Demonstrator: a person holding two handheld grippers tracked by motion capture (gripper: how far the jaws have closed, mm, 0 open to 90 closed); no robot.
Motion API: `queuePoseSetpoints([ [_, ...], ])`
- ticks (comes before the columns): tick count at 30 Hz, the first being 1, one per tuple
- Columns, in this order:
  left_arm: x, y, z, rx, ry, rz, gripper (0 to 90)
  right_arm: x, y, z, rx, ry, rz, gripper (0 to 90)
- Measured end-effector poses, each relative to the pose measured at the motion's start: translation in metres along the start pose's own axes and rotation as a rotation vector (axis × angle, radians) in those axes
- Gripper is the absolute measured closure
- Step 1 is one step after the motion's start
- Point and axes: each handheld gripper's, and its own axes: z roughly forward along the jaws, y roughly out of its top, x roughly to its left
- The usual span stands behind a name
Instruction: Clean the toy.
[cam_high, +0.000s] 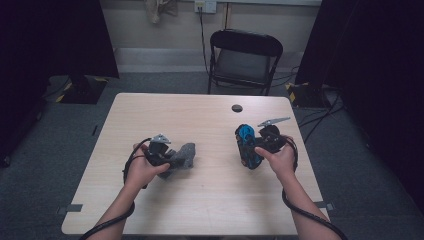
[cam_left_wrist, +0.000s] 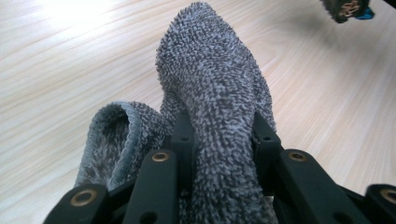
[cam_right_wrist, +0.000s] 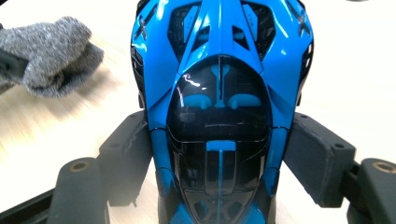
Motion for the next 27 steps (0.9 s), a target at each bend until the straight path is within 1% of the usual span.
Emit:
queuePoseSetpoints([
  [1, 0.002, -0.001, -0.001, 0.001, 0.006, -0.001, 69.4, -0.002, -0.002, -0.001, 0.003, -0.006, 0.005, 27.4],
  [2, 0.003, -0.002, -0.002, -0.003, 0.007, -0.012, 69.4, -0.004, -0.003, -0.001, 0.004, -0.008, 0.008, 27.4],
  [3, 0.005, -0.003, -0.003, -0.005, 0.016, -0.01, 69.4, -0.005, -0.005, -0.002, 0.007, -0.011, 0.012, 27.4],
  [5, 0.008, -0.005, -0.005, -0.004, 0.021, -0.016, 69.4, -0.01, -0.009, -0.004, 0.011, -0.018, 0.018, 27.4],
  [7, 0.012, -0.007, -0.007, 0.0, 0.03, -0.027, 69.4, -0.013, -0.012, -0.006, 0.014, -0.029, 0.023, 27.4],
  [12, 0.023, -0.013, -0.014, -0.012, 0.06, -0.055, 69.4, -0.025, -0.02, -0.013, 0.018, -0.049, 0.042, 27.4],
  [13, 0.024, -0.013, -0.015, -0.008, 0.063, -0.055, 69.4, -0.028, -0.022, -0.015, 0.022, -0.057, 0.038, 27.4],
  [15, 0.027, -0.016, -0.017, -0.009, 0.075, -0.06, 69.4, -0.032, -0.024, -0.017, 0.028, -0.066, 0.046, 27.4],
  [18, 0.033, -0.02, -0.022, -0.017, 0.095, -0.077, 69.4, -0.037, -0.028, -0.021, 0.038, -0.081, 0.05, 27.4],
  [19, 0.035, -0.022, -0.023, -0.021, 0.098, -0.083, 69.4, -0.04, -0.029, -0.023, 0.044, -0.092, 0.051, 27.4],
  [20, 0.035, -0.022, -0.024, -0.018, 0.103, -0.078, 69.4, -0.042, -0.031, -0.024, 0.048, -0.098, 0.051, 27.4],
  [21, 0.036, -0.024, -0.025, -0.023, 0.11, -0.08, 69.4, -0.044, -0.032, -0.024, 0.056, -0.096, 0.057, 27.4],
  [22, 0.037, -0.025, -0.026, -0.023, 0.112, -0.081, 69.4, -0.046, -0.033, -0.025, 0.06, -0.11, 0.058, 27.4],
  [23, 0.039, -0.026, -0.026, -0.031, 0.118, -0.087, 69.4, -0.047, -0.033, -0.026, 0.064, -0.115, 0.058, 27.4],
  [25, 0.042, -0.028, -0.029, -0.03, 0.135, -0.087, 69.4, -0.05, -0.035, -0.025, 0.079, -0.129, 0.055, 27.4],
  [27, 0.044, -0.029, -0.031, -0.036, 0.146, -0.096, 69.4, -0.051, -0.036, -0.024, 0.096, -0.136, 0.051, 27.4],
])
